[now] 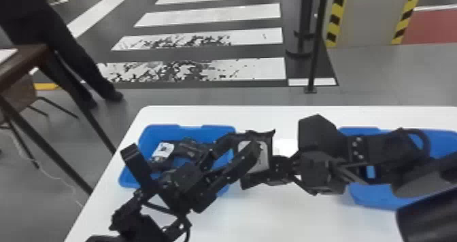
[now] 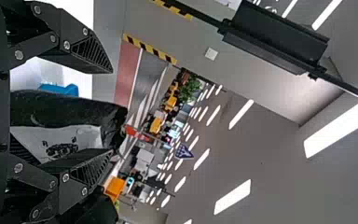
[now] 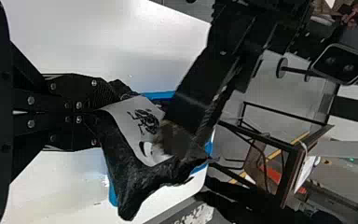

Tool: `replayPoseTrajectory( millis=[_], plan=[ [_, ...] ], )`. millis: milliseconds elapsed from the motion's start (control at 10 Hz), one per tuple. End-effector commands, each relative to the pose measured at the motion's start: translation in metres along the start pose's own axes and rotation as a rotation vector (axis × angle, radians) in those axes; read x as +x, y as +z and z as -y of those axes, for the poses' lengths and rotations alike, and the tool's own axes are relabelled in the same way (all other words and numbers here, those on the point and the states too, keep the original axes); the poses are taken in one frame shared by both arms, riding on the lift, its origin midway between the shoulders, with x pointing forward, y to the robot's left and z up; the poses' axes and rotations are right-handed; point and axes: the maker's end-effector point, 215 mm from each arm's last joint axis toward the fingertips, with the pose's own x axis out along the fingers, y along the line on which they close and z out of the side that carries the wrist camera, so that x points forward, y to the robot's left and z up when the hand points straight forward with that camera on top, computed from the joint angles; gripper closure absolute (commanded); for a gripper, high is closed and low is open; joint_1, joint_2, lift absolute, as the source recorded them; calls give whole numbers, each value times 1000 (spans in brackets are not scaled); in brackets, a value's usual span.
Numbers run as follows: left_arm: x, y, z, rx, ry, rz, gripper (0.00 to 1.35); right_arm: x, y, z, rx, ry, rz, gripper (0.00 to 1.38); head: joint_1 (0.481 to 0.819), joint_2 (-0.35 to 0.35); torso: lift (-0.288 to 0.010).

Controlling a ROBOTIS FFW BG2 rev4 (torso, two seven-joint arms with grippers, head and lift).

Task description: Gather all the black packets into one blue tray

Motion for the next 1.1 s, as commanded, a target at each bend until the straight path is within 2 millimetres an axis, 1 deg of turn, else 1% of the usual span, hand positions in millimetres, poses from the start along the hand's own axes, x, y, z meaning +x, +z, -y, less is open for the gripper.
replayPoseTrajectory(
  millis=[0, 100, 200, 300, 400, 500, 900, 1000],
  plan=[
    [13, -7, 5, -14, -30, -17, 470, -1, 13, -1, -41, 2, 4, 1276, 695, 173, -110],
    [15, -8, 4, -22, -30, -12, 473, -1, 17, -2, -52, 2, 5, 1276, 695, 168, -110],
    [17, -11, 3, -44, -34, -1, 502, 1, 17, -5, -54, 7, 2, 1276, 695, 165, -110],
    [21, -10, 7, -60, -47, 16, 650, 0, 17, -4, -57, 4, -1, 1276, 695, 165, -110],
    [22, -1, 7, -35, -50, 46, 900, 2, 15, -5, -59, 5, -7, 1276, 695, 162, -110],
    [20, 12, 6, -3, -41, 95, 1220, 3, 14, -6, -55, 9, -7, 1276, 695, 158, -110],
    [20, 26, 9, 84, -45, 128, 1207, 7, 5, -7, -34, 17, -19, 1276, 695, 172, -110],
    [20, 29, 8, 98, -44, 134, 1207, 6, -1, -6, -8, 11, -35, 1214, 695, 171, -110]
  ],
)
